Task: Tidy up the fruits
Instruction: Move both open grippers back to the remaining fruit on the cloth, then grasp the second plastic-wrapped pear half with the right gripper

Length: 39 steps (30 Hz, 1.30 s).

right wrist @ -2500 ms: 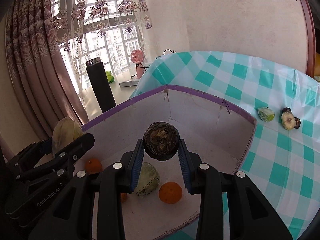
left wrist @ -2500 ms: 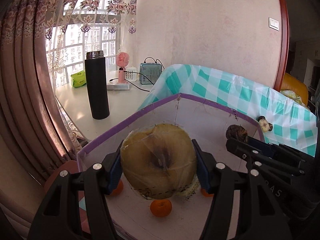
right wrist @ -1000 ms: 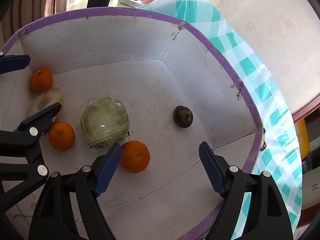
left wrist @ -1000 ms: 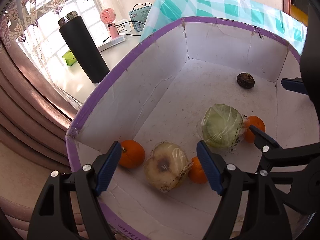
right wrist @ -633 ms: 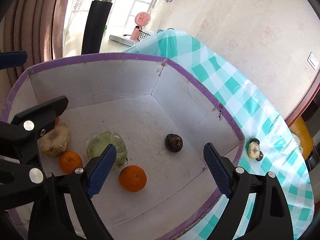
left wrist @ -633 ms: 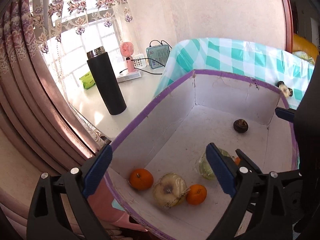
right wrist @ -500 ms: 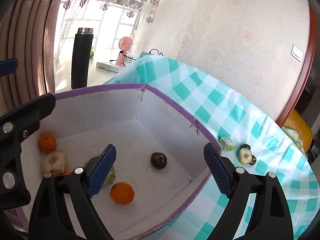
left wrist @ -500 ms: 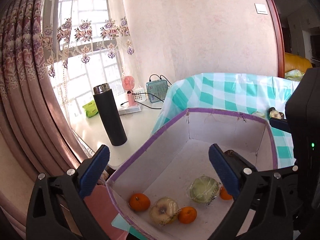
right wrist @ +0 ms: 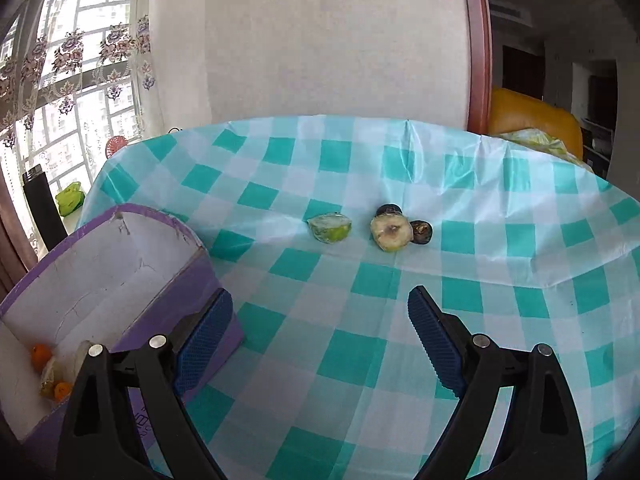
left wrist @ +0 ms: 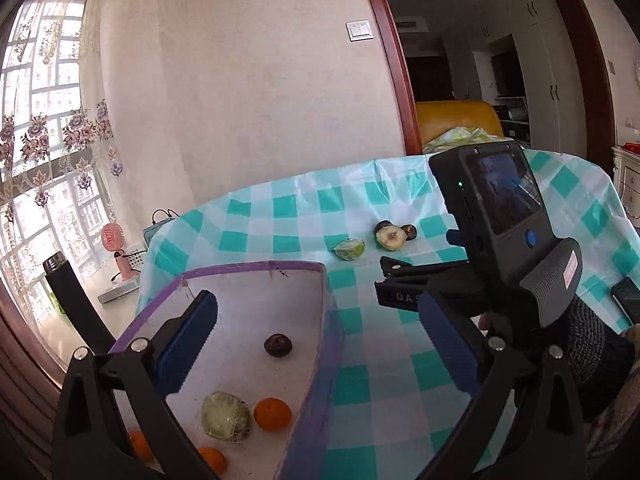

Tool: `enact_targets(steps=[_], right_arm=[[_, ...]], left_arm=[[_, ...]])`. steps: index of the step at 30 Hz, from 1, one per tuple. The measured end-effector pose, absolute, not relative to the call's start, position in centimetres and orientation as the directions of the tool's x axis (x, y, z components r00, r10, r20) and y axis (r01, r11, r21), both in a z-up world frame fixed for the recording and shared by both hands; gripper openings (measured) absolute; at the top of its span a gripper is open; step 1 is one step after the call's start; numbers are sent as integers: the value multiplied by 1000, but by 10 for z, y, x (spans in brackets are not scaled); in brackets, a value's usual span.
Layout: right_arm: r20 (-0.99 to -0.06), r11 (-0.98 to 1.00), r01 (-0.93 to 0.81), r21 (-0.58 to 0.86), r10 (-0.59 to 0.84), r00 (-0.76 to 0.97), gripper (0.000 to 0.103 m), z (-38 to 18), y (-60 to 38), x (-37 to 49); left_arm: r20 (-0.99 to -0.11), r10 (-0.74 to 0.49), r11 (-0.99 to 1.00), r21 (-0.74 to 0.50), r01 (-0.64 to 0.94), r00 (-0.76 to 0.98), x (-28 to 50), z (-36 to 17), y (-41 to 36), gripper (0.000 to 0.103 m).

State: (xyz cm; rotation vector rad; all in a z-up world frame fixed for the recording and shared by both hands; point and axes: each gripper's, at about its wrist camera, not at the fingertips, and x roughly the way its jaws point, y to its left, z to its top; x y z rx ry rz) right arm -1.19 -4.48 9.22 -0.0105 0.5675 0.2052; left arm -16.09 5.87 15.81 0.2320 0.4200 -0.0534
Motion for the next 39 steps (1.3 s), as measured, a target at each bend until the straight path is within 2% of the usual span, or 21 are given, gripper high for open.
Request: enact_targets(steps=[5, 12, 16, 20, 23, 29, 32, 37, 39], right_arm=[[-616, 991, -64, 117, 123, 778, 87, 64, -92, 10], [-708, 994, 60, 90, 22, 706, 88, 43, -130, 41], [-692, 994, 98, 56, -32, 721, 88, 41, -150, 53], [-694, 983, 151, 107, -35, 719, 88, 39, -177, 66], [-694, 978, 153, 140, -13, 720, 88, 33, -188, 70], [-731, 989, 106, 104, 4, 682, 88, 15, -182, 84], [-733, 995, 55, 89, 28, 679, 88, 15, -173, 97], [-732, 999, -15, 49, 47, 679, 88, 13, -167, 132], [-729, 997, -36, 66, 73, 681, 88, 14, -168, 148]], left_arm=[[-517, -89, 968, 155, 195, 851, -121, 126, 14, 101], [-621, -90, 992, 12, 124, 778, -46, 104, -2, 102], [-561, -56, 992, 62, 110, 826, -30, 112, -16, 102], [-597, -38, 998, 16, 59, 802, 17, 101, -15, 102], [-618, 24, 1000, 3, -28, 786, 52, 85, -10, 102], [-626, 99, 993, 9, -120, 774, 102, 63, -13, 102], [-639, 70, 985, -78, -155, 766, 116, 52, 0, 102], [-655, -93, 969, -234, -84, 750, 122, 24, 17, 100], [-615, -132, 964, -263, -44, 778, 117, 26, 21, 101]])
